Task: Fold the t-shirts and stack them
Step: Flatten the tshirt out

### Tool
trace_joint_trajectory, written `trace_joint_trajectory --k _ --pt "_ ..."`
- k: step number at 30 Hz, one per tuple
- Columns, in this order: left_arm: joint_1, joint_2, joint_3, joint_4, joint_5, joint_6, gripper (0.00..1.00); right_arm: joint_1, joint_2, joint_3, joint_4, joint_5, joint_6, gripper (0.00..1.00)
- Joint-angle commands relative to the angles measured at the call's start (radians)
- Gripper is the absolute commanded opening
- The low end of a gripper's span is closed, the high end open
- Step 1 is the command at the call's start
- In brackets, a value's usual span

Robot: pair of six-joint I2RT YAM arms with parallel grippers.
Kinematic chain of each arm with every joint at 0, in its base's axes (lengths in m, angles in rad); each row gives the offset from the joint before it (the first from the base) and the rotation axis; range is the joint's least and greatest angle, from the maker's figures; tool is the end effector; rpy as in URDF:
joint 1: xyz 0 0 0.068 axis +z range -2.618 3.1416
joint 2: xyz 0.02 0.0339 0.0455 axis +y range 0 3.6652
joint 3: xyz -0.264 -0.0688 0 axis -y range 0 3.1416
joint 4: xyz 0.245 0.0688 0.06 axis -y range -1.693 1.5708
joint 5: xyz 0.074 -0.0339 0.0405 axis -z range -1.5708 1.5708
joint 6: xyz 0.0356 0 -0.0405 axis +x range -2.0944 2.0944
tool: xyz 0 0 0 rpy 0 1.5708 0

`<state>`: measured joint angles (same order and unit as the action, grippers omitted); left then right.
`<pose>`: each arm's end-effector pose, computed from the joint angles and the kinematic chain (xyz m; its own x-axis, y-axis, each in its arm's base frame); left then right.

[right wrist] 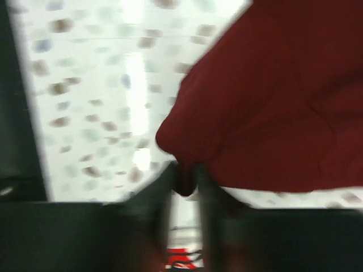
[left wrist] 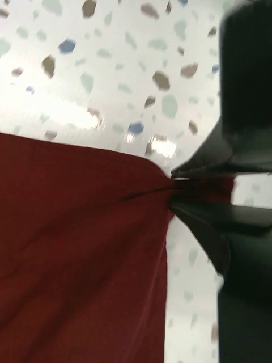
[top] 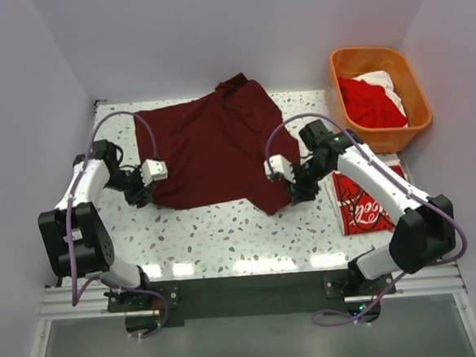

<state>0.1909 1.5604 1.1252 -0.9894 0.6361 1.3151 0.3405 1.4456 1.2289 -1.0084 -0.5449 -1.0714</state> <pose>0.2786 0.0323 0.2271 -0.3111 0.7325 -0.6055 0.9227 0.3855 -0.0077 0.2527 0.1091 0.2831 -0.0286 -0.8066 -0.5904 -0.9946 0.0821 -0.0639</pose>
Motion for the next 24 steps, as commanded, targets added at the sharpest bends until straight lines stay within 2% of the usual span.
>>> trace_joint_trajectory --k 1,3,4,6,8,10,15,16,19,20,22,24 --pt "0.007 -0.060 -0.057 -0.083 -0.079 0.124 0.31 0.095 -0.038 -0.003 -0.298 -0.089 -0.094 0.50" --pt "0.018 -0.065 -0.045 -0.001 -0.079 0.055 0.37 0.083 0.028 0.056 -0.291 -0.055 -0.028 0.63" --pt "0.018 -0.066 -0.033 0.027 -0.067 0.023 0.45 0.068 0.057 0.082 -0.277 -0.049 -0.007 0.64" --pt "0.015 -0.062 0.013 0.054 -0.018 -0.023 0.50 -0.006 0.149 0.182 -0.245 -0.078 0.048 0.63" --pt "-0.020 -0.059 0.037 0.066 0.066 -0.063 0.52 -0.037 0.218 0.294 -0.230 -0.072 0.097 0.61" --pt "-0.073 -0.062 0.044 0.106 0.089 -0.117 0.52 -0.037 0.323 0.378 -0.225 -0.040 0.140 0.52" --pt "-0.269 -0.050 0.001 0.215 0.147 -0.236 0.50 -0.035 0.449 0.435 -0.196 0.023 0.228 0.38" --pt "-0.304 -0.046 -0.005 0.231 0.160 -0.264 0.50 -0.035 0.464 0.429 -0.202 0.022 0.234 0.38" --pt "-0.517 -0.051 -0.070 0.368 0.163 -0.352 0.50 -0.035 0.478 0.403 -0.225 0.022 0.248 0.37" --pt "-0.556 -0.049 -0.106 0.450 0.154 -0.376 0.50 -0.035 0.483 0.408 -0.248 0.004 0.231 0.36" --pt "-0.600 -0.039 -0.125 0.524 0.152 -0.422 0.49 -0.029 0.457 0.409 -0.303 -0.021 0.212 0.35" --pt "-0.578 -0.020 -0.114 0.580 0.221 -0.529 0.47 0.015 0.399 0.365 -0.280 -0.004 0.231 0.35"
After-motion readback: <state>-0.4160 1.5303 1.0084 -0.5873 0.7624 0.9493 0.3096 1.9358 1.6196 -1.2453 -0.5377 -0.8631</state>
